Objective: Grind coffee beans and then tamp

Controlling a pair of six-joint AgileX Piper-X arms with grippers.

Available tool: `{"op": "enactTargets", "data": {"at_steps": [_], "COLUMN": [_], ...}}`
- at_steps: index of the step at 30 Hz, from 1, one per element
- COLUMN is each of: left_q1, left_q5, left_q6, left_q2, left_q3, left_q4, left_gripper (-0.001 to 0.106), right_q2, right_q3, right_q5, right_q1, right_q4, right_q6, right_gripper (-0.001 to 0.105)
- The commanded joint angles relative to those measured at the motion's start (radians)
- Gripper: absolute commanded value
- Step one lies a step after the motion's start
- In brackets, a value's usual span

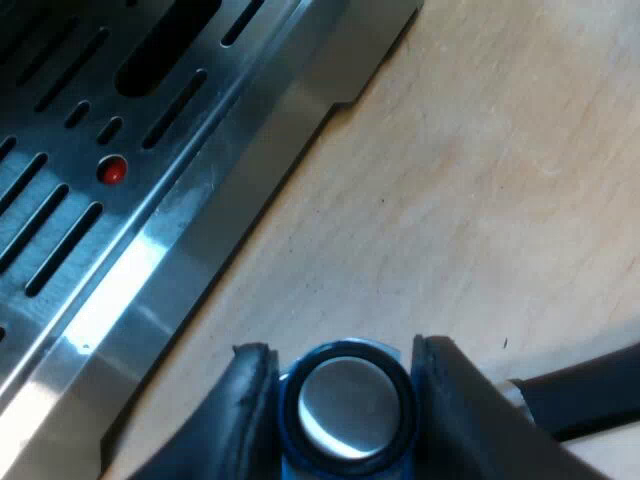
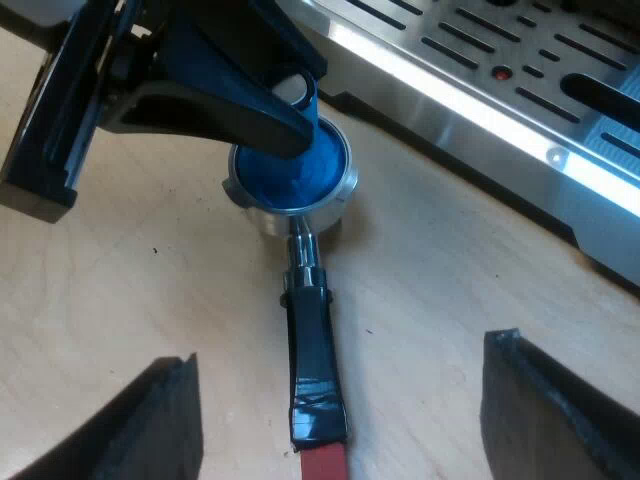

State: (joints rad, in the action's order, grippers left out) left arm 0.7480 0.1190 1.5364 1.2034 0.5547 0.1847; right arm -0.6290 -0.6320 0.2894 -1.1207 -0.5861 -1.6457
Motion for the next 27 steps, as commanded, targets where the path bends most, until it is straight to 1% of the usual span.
{"op": "enactTargets", "data": {"at_steps": [1,2,7,12,15,19,24,27], "left_q1": [0.005,0.005,0.005,0.005,0.005,0.005,0.005,0.005], "left_q5": [-0.011,-0.011,-0.011,-0.011,-0.011,-0.011,-0.011,0.001], "left_q6": [0.0,0.0,0.0,0.0,0.0,0.014,0.021,0.034], "left_q2": [0.012,0.012,0.012,0.012,0.033,0.079,0.087,0.088], "left_q3": [-0.04,-0.057,-0.084,-0.09,-0.091,-0.091,-0.091,-0.091], "left_q4": [0.041,0.029,0.019,0.019,0.019,0.019,0.019,0.019], "left_gripper": [0.0,0.0,0.0,0.0,0.0,0.0,0.0,0.0], "right_q2": [0.007,0.007,0.007,0.007,0.007,0.007,0.007,0.007], "right_q3": [0.0,0.0,0.0,0.0,0.0,0.0,0.0,0.0], "right_q5": [0.007,0.007,0.007,0.007,0.007,0.007,0.007,0.007], "right_q1": [-0.001,-0.001,-0.001,-0.001,-0.001,-0.001,-0.001,-0.001], "right_q4": [0.007,0.007,0.007,0.007,0.007,0.007,0.007,0.007], "right_q6": [-0.01,-0.01,-0.01,-0.01,-0.01,-0.01,-0.01,-0.01], "right_gripper": [0.06,0.06,0.06,0.06,0.06,0.06,0.06,0.06]}}
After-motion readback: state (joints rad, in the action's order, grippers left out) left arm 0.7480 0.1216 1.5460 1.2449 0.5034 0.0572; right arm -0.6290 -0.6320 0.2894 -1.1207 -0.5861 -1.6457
